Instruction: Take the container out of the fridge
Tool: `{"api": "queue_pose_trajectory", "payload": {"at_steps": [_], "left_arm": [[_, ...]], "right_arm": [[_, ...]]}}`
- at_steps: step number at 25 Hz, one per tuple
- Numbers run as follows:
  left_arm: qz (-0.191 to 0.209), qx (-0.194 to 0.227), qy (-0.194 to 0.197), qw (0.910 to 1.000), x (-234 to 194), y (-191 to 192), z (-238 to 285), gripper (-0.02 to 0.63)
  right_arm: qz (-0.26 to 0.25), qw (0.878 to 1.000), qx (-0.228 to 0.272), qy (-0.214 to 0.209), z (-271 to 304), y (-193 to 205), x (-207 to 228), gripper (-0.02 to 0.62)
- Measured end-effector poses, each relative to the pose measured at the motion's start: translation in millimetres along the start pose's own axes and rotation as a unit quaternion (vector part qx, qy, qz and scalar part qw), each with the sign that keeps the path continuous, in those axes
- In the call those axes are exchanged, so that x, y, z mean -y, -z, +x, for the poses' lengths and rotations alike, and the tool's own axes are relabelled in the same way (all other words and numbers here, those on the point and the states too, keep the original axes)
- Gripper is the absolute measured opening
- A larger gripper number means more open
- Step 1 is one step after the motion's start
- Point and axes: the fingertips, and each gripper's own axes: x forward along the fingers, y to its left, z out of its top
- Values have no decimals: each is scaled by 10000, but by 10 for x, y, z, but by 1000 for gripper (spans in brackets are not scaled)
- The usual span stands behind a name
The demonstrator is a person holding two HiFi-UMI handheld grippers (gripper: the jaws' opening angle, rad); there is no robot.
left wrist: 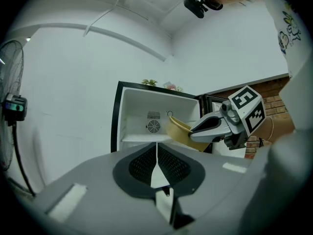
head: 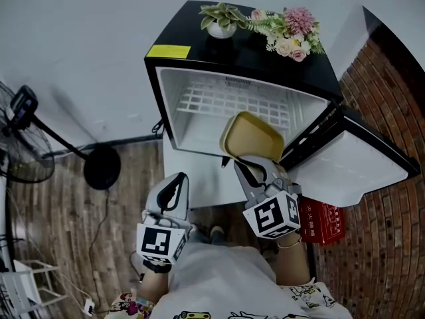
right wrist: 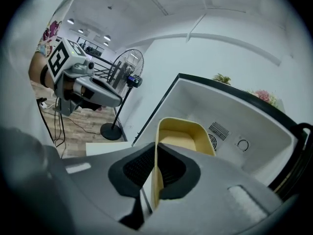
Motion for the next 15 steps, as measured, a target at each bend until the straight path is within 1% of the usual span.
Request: {"api": "queue_pose_trajectory", "payload": {"at_steps": [8, 11, 15], "left_arm": [[-34, -123, 163, 9998, 154, 108, 119, -2], [-57, -178, 200, 9996, 220, 144, 147, -2], [-70, -238, 246, 9994, 309, 213, 186, -2]], "right_arm": [[820, 9965, 164, -26, -184, 236, -71, 15], [1285, 9910, 367, -53, -253, 305, -96, 15], [1871, 9806, 581, -36, -348, 417, -106, 15]]}}
